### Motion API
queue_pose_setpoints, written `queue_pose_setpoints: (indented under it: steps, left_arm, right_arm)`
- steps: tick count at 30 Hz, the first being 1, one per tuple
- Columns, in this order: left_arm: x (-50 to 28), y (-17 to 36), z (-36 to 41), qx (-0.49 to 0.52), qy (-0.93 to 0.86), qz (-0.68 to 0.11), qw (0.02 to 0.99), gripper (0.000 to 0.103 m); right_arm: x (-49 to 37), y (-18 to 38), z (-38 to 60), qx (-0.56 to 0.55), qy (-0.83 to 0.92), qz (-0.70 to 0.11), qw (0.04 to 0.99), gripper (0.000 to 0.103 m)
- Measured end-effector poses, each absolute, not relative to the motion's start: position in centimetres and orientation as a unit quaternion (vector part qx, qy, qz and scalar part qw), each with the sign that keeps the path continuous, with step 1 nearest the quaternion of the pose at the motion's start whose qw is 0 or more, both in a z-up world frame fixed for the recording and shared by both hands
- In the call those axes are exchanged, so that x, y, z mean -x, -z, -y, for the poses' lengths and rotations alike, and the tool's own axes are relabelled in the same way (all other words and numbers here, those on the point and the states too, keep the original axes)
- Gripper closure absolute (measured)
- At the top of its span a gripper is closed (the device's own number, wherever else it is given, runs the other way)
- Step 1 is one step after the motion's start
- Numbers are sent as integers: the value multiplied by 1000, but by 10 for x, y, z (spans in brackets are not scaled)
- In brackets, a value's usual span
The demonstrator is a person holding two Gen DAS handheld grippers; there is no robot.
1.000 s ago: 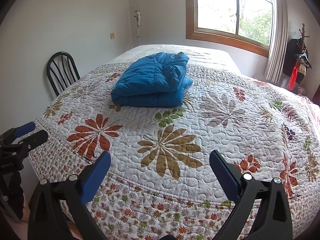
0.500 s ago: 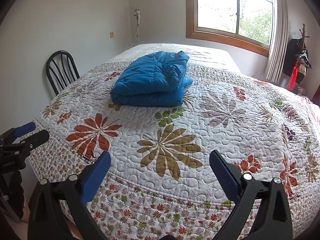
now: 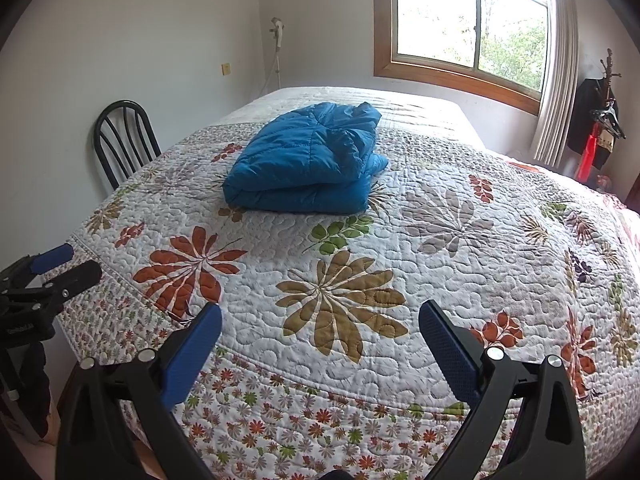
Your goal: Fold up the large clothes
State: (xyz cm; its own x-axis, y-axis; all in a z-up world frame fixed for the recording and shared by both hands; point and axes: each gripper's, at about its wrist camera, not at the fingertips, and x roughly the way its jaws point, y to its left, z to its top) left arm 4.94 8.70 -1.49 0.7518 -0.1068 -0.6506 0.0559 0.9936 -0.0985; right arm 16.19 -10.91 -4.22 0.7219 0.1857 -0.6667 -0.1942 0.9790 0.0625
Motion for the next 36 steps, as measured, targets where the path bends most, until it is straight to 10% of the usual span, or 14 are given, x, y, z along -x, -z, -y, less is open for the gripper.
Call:
queue_pose_setpoints:
  steps: [36]
  left_arm:
    - [-54, 17, -86, 30, 46, -348, 936, 3]
  right_arm:
    - [-165, 44, 107, 9, -104, -362, 926, 4]
